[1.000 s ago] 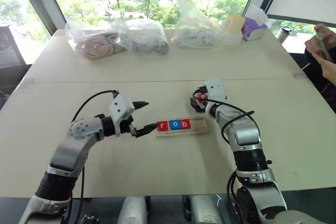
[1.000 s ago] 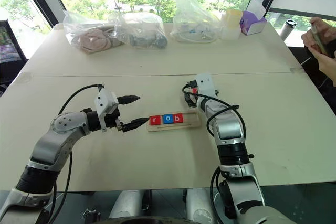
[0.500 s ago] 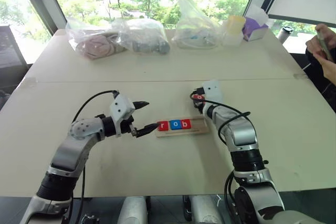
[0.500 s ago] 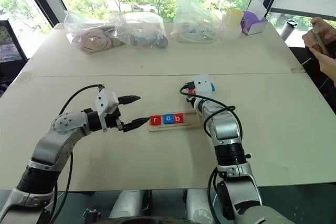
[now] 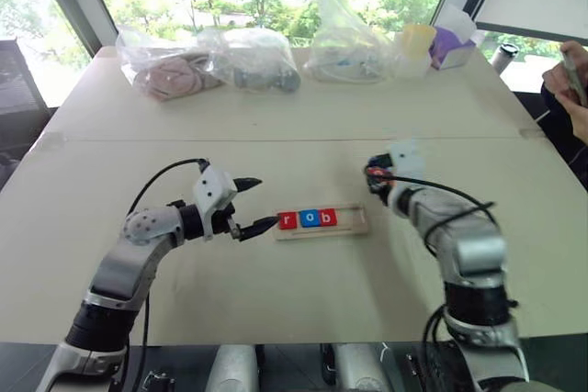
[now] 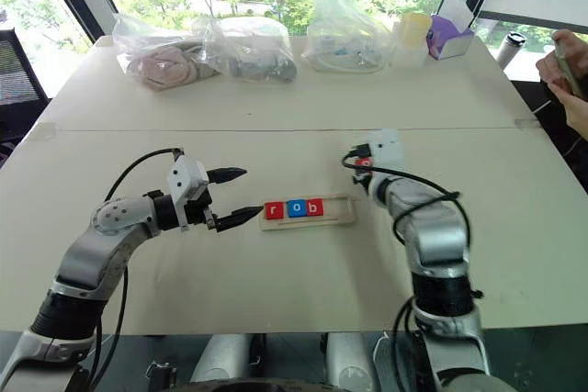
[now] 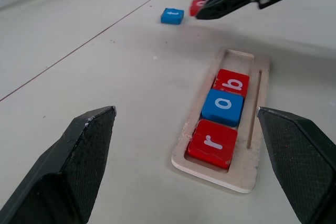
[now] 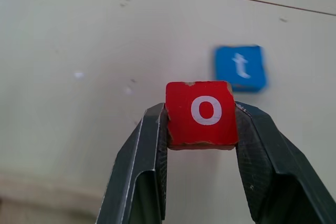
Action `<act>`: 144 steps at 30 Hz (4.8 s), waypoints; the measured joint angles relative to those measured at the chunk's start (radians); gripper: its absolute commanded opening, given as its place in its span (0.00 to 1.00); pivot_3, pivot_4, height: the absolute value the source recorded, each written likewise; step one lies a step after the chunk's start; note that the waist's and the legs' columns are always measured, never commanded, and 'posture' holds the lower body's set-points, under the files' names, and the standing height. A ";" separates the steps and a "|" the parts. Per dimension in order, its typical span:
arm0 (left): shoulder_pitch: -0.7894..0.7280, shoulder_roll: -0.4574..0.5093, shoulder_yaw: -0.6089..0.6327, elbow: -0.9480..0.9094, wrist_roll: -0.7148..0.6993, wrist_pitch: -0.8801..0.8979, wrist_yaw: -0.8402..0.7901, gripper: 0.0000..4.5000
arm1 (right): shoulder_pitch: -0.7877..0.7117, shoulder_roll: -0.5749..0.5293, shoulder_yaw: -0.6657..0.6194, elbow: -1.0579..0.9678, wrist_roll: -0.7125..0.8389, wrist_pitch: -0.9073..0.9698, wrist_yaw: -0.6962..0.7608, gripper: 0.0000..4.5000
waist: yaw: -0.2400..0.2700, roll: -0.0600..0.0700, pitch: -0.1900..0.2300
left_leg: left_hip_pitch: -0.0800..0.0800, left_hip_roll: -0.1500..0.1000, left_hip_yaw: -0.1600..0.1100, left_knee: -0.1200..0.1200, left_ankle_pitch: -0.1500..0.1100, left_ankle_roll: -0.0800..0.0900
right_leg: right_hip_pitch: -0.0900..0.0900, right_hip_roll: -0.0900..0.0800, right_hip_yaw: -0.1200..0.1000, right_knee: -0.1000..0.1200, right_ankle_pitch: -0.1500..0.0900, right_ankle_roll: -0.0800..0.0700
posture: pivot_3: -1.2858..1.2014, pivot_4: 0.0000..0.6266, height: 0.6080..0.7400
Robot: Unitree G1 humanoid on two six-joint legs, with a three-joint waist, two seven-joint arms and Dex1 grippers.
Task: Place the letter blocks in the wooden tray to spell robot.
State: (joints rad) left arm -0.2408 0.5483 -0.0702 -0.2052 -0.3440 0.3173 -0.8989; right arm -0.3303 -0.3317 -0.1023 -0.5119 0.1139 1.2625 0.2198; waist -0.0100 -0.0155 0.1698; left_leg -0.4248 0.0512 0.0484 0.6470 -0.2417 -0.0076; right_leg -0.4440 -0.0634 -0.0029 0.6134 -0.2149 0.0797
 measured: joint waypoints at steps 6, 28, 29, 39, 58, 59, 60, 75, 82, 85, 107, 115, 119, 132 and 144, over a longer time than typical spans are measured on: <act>-0.007 -0.002 -0.007 0.019 0.006 -0.015 -0.023 1.00 | 0.221 0.006 -0.071 -0.242 0.037 0.143 0.012 0.26 | -0.009 0.000 0.000 | 0.002 0.000 -0.001 0.001 0.000 0.000 | 0.000 0.001 0.000 0.001 0.001 -0.001 | 0.52 0.24 1.00; -0.039 -0.006 -0.028 0.065 0.010 -0.040 -0.032 1.00 | 0.204 -0.093 0.008 -0.151 0.068 -0.002 0.051 0.99 | -0.004 0.001 0.001 | 0.001 -0.001 -0.001 0.002 0.000 0.000 | 0.000 -0.001 0.000 -0.001 0.001 -0.002 | 0.52 0.24 1.00; -0.037 -0.006 -0.027 0.065 0.010 -0.040 -0.030 1.00 | 0.200 -0.168 0.012 -0.150 0.088 -0.035 0.116 0.99 | -0.004 0.001 0.001 | 0.001 -0.002 -0.001 0.002 0.000 0.000 | 0.000 -0.001 0.000 -0.001 0.001 -0.002 | 0.52 0.24 1.00; -0.050 -0.025 -0.029 0.069 0.014 -0.043 -0.012 1.00 | 0.158 -0.583 0.074 0.235 0.135 -0.856 0.797 0.99 | -0.002 -0.003 0.002 | 0.002 -0.001 -0.002 0.002 0.000 0.000 | 0.002 0.002 0.000 -0.001 0.001 -0.001 | 0.52 0.24 1.00; -0.052 -0.036 -0.030 0.085 0.030 -0.046 -0.009 1.00 | -0.134 -0.541 0.219 0.936 0.039 -1.180 1.117 0.81 | 0.000 -0.002 0.002 | 0.003 -0.001 -0.002 0.004 0.000 0.000 | 0.003 0.002 0.000 0.001 0.001 -0.001 | 0.52 0.24 1.00; -0.052 -0.036 -0.030 0.085 0.030 -0.046 -0.009 1.00 | -0.136 -0.537 0.219 0.944 0.032 -1.187 1.114 0.69 | 0.000 -0.002 0.002 | 0.004 -0.001 -0.002 0.004 0.000 0.000 | 0.004 0.002 0.000 0.001 0.001 -0.001 | 0.52 0.24 1.00; -0.052 -0.036 -0.030 0.085 0.030 -0.046 -0.008 1.00 | -0.140 -0.526 0.217 0.956 0.026 -1.208 1.105 0.58 | 0.000 -0.002 0.002 | 0.005 -0.001 -0.002 0.004 0.000 0.000 | 0.005 0.002 0.000 0.001 0.001 -0.001 | 0.52 0.24 1.00; -0.054 -0.033 -0.030 0.085 0.030 -0.048 -0.005 1.00 | -0.193 -0.446 0.271 0.666 0.038 -1.129 1.108 0.25 | -0.001 -0.002 0.002 | 0.014 -0.001 -0.001 0.003 0.000 0.000 | 0.012 0.002 0.001 0.002 0.001 -0.001 | 0.52 0.24 1.00; -0.055 -0.031 -0.029 0.083 0.030 -0.048 -0.003 1.00 | -0.242 -0.392 0.369 0.729 -0.030 -1.180 1.113 0.25 | -0.001 -0.002 0.002 | 0.014 -0.001 0.000 0.003 0.000 0.000 | 0.012 0.001 0.001 0.002 0.001 -0.001 | 0.52 0.24 1.00; -0.052 -0.028 -0.026 0.079 0.030 -0.048 0.001 1.00 | -0.261 -0.376 0.376 0.766 -0.046 -1.200 1.113 0.25 | -0.001 -0.002 0.002 | 0.014 -0.001 0.000 0.003 0.000 0.000 | 0.012 0.001 0.001 0.002 0.001 -0.001 | 0.52 0.24 1.00; -0.044 -0.028 -0.025 0.061 0.029 -0.042 0.031 1.00 | -0.323 -0.336 0.406 0.891 -0.095 -1.290 1.123 0.25 | -0.001 -0.002 0.002 | 0.014 -0.001 0.000 0.003 0.000 0.000 | 0.012 0.001 0.001 0.002 0.001 -0.001 | 0.52 0.24 1.00; -0.044 -0.028 -0.025 0.061 0.029 -0.042 0.032 1.00 | -0.326 -0.334 0.406 0.894 -0.100 -1.291 1.128 0.48 | -0.001 -0.002 0.002 | 0.014 -0.001 0.000 0.003 0.000 0.000 | 0.012 0.001 0.001 0.002 0.001 -0.001 | 0.52 0.24 1.00; -0.043 -0.028 -0.025 0.057 0.029 -0.042 0.033 1.00 | -0.331 -0.328 0.407 0.893 -0.100 -1.288 1.132 0.90 | -0.001 -0.002 0.002 | 0.015 -0.001 0.000 0.003 0.000 0.000 | 0.012 0.001 0.001 0.002 0.001 -0.001 | 0.52 0.24 1.00; -0.043 -0.030 -0.025 0.056 0.029 -0.042 0.034 1.00 | -0.359 -0.328 0.394 0.907 -0.100 -1.272 1.117 1.00 | -0.001 -0.002 0.002 | 0.015 -0.001 0.000 0.003 0.000 0.000 | 0.012 0.001 0.001 0.002 0.001 -0.001 | 0.52 0.24 1.00; -0.043 -0.032 -0.025 0.056 0.029 -0.043 0.028 1.00 | -0.357 -0.363 0.339 0.901 -0.091 -1.252 1.074 1.00 | -0.001 -0.002 0.002 | 0.015 -0.001 0.000 0.003 0.000 0.000 | 0.012 0.001 0.001 0.002 0.001 -0.001 | 0.52 0.24 1.00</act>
State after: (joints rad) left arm -0.2835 0.5167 -0.0953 -0.1490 -0.3145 0.2748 -0.8712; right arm -0.6877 -0.6943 0.2366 0.3887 0.0227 0.0104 1.2934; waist -0.0112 -0.0171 0.1716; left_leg -0.4102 0.0504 0.0482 0.6497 -0.2414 -0.0079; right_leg -0.4316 -0.0621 -0.0022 0.6154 -0.2136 0.0784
